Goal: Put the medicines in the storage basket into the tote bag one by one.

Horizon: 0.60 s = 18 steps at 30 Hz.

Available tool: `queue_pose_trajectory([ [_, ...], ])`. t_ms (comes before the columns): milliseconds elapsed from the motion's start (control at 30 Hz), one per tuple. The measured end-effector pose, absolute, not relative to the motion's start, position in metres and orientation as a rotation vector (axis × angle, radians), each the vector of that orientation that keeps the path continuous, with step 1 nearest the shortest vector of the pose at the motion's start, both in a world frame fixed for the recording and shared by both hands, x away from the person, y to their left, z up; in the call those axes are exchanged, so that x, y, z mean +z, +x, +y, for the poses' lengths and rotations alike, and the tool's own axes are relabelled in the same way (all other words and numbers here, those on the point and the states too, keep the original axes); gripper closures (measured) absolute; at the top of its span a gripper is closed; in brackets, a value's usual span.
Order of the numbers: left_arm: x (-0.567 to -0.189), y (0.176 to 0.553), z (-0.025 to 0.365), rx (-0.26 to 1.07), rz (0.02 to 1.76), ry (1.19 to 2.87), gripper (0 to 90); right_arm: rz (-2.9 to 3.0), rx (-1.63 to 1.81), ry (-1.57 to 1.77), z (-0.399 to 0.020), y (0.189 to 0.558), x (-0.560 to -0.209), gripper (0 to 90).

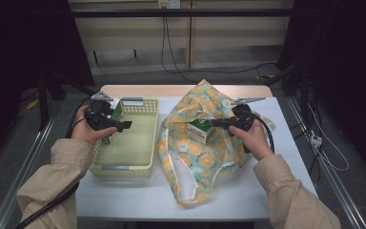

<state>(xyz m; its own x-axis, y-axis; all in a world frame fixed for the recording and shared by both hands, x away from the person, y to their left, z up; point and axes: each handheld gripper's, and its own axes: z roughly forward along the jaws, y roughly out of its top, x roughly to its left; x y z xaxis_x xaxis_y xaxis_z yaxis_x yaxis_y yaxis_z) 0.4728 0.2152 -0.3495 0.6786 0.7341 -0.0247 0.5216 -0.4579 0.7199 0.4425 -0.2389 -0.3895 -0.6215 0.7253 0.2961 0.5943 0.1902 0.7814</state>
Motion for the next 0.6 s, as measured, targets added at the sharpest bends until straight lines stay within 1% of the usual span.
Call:
queue_pose_trajectory([
  [300, -0.352, 0.479, 0.235, 0.43, 1.016, 2.161, 8.1, 2.305, 1.408, 1.293, -0.244, 0.441, -0.387, 89.8],
  [500, -0.365, 0.487, 0.245, 0.458, 1.074, 2.146, 9.9, 2.306, 1.412, 1.291, -0.242, 0.44, -0.387, 89.8],
  [600, -0.372, 0.49, 0.247, 0.493, 1.083, 2.165, 11.9, 2.31, 1.409, 1.288, -0.241, 0.441, -0.387, 89.8],
])
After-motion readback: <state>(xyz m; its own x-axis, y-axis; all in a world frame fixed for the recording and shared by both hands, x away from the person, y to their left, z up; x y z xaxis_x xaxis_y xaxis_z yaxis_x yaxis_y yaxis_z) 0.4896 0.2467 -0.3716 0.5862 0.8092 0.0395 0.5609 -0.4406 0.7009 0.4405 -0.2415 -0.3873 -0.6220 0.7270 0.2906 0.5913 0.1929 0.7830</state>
